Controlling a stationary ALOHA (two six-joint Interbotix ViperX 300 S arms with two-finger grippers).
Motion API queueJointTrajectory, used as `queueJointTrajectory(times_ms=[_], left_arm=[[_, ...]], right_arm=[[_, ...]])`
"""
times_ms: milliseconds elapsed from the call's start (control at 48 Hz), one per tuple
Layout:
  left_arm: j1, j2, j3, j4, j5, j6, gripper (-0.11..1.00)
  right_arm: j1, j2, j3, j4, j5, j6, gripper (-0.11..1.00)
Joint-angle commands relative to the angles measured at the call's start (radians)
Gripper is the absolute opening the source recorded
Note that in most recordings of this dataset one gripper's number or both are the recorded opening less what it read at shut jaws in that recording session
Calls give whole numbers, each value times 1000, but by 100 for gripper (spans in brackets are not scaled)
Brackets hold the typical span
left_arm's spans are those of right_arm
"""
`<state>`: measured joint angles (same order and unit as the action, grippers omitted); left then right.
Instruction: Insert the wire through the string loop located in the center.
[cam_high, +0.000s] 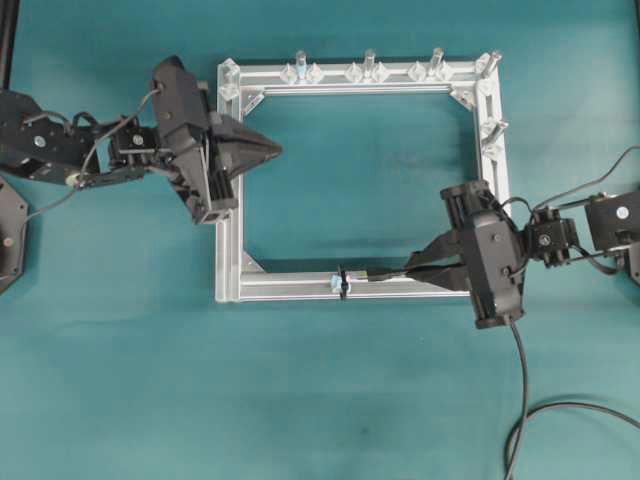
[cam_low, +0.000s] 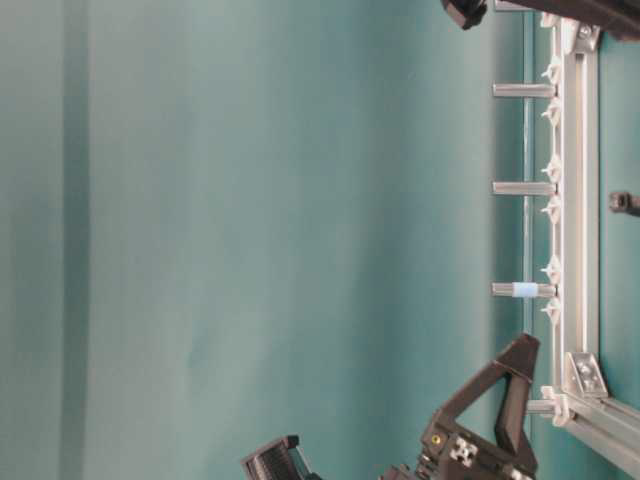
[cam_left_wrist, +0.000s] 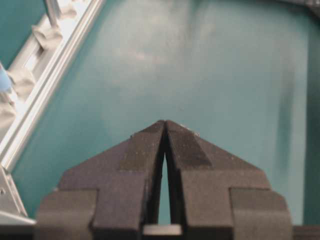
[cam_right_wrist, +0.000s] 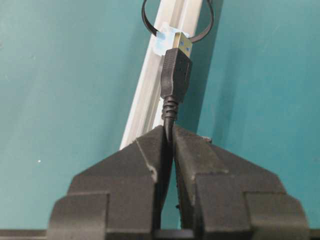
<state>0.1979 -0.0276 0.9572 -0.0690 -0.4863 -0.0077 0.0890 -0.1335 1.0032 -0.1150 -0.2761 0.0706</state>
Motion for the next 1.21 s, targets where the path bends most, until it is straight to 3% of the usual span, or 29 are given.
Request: queueJointTrajectory(times_ms=[0,354,791,1187], left_arm=[[-20,-58,-18,3,63,3,0],[-91,-238,18,6,296,5,0],[-130,-359,124,6,307,5,0],[-132,-380,138,6,304,6,0]], right_arm=[[-3,-20,-8,-2,-8,2,7],[-3,-21,-6,-2,-8,2,7],[-3,-20,-6,0,-6,2,7],[-3,-20,-11,-2,-6,2,7]])
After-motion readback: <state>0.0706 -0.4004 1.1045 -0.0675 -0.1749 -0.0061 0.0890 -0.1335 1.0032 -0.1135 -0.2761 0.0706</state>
